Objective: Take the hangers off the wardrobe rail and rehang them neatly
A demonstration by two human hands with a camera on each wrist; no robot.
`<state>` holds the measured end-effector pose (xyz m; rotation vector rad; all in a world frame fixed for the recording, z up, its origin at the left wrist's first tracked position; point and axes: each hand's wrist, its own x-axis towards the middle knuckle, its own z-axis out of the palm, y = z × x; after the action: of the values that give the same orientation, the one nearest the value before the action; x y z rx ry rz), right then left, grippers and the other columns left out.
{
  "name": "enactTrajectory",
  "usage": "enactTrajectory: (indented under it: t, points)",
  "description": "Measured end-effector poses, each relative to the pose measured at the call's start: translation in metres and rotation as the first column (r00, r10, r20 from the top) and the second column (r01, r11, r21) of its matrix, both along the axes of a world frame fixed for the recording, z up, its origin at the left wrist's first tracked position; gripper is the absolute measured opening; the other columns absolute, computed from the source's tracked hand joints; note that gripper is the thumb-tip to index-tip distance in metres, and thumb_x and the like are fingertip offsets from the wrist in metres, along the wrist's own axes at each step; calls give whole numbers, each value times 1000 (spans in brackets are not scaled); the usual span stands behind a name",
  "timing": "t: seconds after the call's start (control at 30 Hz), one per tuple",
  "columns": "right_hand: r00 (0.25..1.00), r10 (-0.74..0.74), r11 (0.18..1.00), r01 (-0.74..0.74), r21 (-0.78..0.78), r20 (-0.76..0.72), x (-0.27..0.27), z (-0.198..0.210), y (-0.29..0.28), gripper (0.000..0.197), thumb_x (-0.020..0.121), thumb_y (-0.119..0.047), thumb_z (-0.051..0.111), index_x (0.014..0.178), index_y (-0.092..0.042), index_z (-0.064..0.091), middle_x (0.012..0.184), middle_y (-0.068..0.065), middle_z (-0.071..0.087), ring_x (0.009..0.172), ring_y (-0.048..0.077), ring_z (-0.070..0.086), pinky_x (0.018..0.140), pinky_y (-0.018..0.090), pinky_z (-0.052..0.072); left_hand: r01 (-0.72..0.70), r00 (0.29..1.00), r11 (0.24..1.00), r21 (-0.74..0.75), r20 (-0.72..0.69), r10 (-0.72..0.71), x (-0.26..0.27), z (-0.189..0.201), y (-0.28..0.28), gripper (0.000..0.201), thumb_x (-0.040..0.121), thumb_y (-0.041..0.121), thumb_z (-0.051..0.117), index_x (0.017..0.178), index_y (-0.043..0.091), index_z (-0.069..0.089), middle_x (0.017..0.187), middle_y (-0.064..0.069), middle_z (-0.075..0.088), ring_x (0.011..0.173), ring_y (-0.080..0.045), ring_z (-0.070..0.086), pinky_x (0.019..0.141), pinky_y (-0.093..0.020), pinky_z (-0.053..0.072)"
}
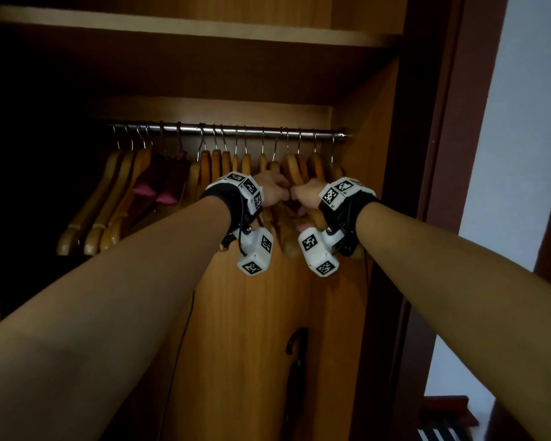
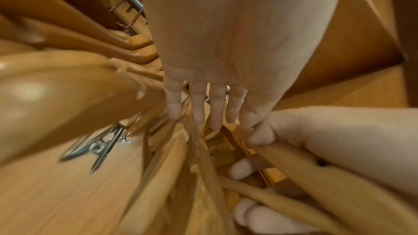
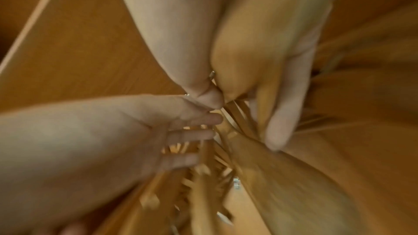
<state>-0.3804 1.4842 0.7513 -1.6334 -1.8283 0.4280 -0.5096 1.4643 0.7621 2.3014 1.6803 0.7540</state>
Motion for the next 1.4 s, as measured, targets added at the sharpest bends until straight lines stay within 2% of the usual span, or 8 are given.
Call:
enactTrajectory:
  t: [0.17, 0.4, 0.57, 0.7, 0.83, 0.9, 1.23, 1.4]
  points:
    - [972, -144, 989, 136, 59, 185, 3, 0, -48, 28, 88, -39, 53, 94, -12, 58, 86, 10, 63, 73, 24, 61, 80, 34, 53, 33, 999, 999, 13, 25, -34, -4, -5, -13, 46, 93, 27, 55, 139, 23, 51, 143, -3, 46, 128, -23, 45, 91, -26, 34]
    - [911, -238, 969, 201, 142, 336, -6, -11, -75, 25, 91, -37, 52, 94, -15, 63, 86, 7, 67, 70, 23, 64, 57, 27, 46, 118, 973, 990, 79, 191, -131, -24, -13, -35, 36, 93, 23, 57, 129, 21, 59, 126, -2, 57, 106, -17, 56, 84, -25, 41]
    - [828, -292, 953, 294, 73, 480, -23, -19, -107, 26, 92, -31, 56, 106, -12, 66, 109, 9, 65, 83, 26, 59, 64, 32, 45, 162, 920, 981, 104, 343, -188, -45, -26, -65, 23, 93, 19, 58, 115, 20, 65, 110, -2, 64, 98, -16, 60, 83, -26, 46]
    - [860, -313, 950, 286, 128, 403, -37, -32, -146, 33, 94, -23, 54, 123, -11, 63, 128, 13, 60, 116, 31, 56, 92, 38, 45, 208, 878, 971, 119, 415, -239, -61, -33, -94, 17, 93, 18, 57, 107, 21, 66, 103, 2, 64, 96, -14, 61, 82, -31, 54]
    - [791, -450, 892, 416, 174, 415, -54, -43, -193, 29, 96, -22, 43, 109, -14, 68, 102, 6, 64, 62, 17, 51, 48, 25, 38, 260, 820, 958, 120, 496, -285, -67, -42, -128, 15, 92, 16, 57, 88, 26, 67, 94, 4, 66, 87, -14, 64, 71, -30, 57]
    - [790, -477, 879, 444, 176, 385, -56, -50, -219, 28, 96, -22, 44, 107, -14, 69, 95, 3, 62, 55, 12, 46, 42, 22, 31, 299, 789, 950, 85, 538, -297, -64, -48, -148, 17, 92, 13, 55, 85, 24, 67, 87, 0, 67, 78, -17, 64, 60, -27, 54]
    - [774, -599, 796, 546, 262, 207, -38, -68, -345, 25, 93, -24, 49, 104, -24, 71, 104, 8, 69, 91, 29, 65, 71, 28, 49, 569, 699, 822, 17, 516, -495, -20, -74, -241, 14, 95, 12, 49, 98, 18, 61, 101, -6, 68, 79, -16, 63, 69, -31, 55]
    - [704, -687, 726, 654, 214, 178, -17, -80, -405, 27, 92, -24, 49, 107, -22, 70, 107, 8, 69, 90, 28, 65, 76, 31, 54, 668, 632, 744, 7, 523, -571, 16, -87, -289, 16, 91, 12, 49, 88, 17, 64, 93, -10, 69, 73, -20, 64, 63, -33, 56]
